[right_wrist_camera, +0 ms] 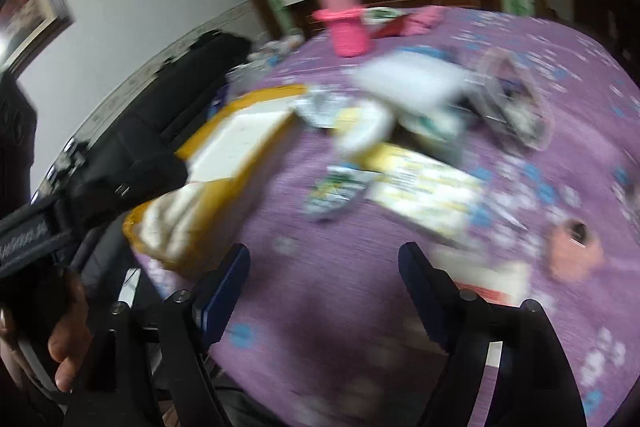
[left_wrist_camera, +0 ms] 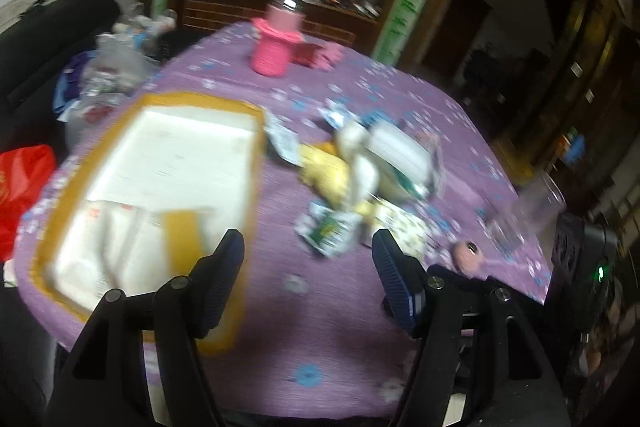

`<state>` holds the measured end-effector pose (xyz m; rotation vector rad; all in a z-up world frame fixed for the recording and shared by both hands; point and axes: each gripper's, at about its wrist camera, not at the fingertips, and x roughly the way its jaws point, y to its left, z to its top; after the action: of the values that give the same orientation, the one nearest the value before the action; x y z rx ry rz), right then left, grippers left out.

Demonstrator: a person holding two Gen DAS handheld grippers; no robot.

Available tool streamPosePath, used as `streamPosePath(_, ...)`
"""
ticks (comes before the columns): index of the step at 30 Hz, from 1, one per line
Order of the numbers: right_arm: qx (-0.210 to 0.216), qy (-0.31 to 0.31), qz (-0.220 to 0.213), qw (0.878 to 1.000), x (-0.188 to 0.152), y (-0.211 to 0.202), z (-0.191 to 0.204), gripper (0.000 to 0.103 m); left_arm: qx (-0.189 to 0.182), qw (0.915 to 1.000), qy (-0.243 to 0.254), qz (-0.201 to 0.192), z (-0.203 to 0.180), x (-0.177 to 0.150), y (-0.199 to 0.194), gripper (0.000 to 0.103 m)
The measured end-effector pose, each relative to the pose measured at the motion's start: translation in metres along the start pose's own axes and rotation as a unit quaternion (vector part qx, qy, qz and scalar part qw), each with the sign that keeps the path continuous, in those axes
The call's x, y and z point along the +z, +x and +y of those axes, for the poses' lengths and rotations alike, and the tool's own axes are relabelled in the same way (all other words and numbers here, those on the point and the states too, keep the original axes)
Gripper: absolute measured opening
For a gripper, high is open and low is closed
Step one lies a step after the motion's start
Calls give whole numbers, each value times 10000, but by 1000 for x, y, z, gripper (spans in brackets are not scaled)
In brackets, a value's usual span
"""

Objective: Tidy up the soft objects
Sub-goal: 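Grasp the pink fuzzy ball with the right tool while the left tool grasps a white packet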

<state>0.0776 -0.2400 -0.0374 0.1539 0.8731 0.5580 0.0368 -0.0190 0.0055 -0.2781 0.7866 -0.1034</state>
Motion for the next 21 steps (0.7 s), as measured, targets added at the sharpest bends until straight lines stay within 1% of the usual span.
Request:
streamPosePath(3,-370,336,-126,9987,-5,-18,-42,77,-269,9989,261,289,-26,-10,14,66)
streamPosePath(6,-735,550,-185,9956,-4,-28,-73,77,-392,9960,579,557,-52,-23,29,66)
streamPosePath(9,-1085,774,-218,9908,0,-35,-98,77,-614,9895,950,900,-78,-37,50,65)
streamPosePath(12,-1146,991,-140,9884,7,-33,-115,77,-845,9806,1156,1340,-99,-48,72,65)
streamPosePath(13,-1154,1048,-83,9877,8,-29,-116,77,-899,9784,1211,1416,-105,-51,77,65)
streamPosePath(14,-1185,1134,-40,9864,10,-26,-121,77,-911,9764,1294,1470,-112,-54,81,65)
streamPosePath(15,-1201,1203,-18,9854,9,-24,-123,77,-836,9755,1361,1514,-118,-56,85,65)
streamPosePath(18,-1261,1272,71,9838,11,-12,-132,77,-837,9725,1578,1492,-136,-59,89,65)
streamPosePath(20,-1267,1313,130,9831,14,-3,-137,77,-732,9685,1792,1568,-151,-64,97,65)
streamPosePath(21,-1277,1340,154,9826,12,-2,-139,77,-642,9650,1966,1610,-159,-67,102,65)
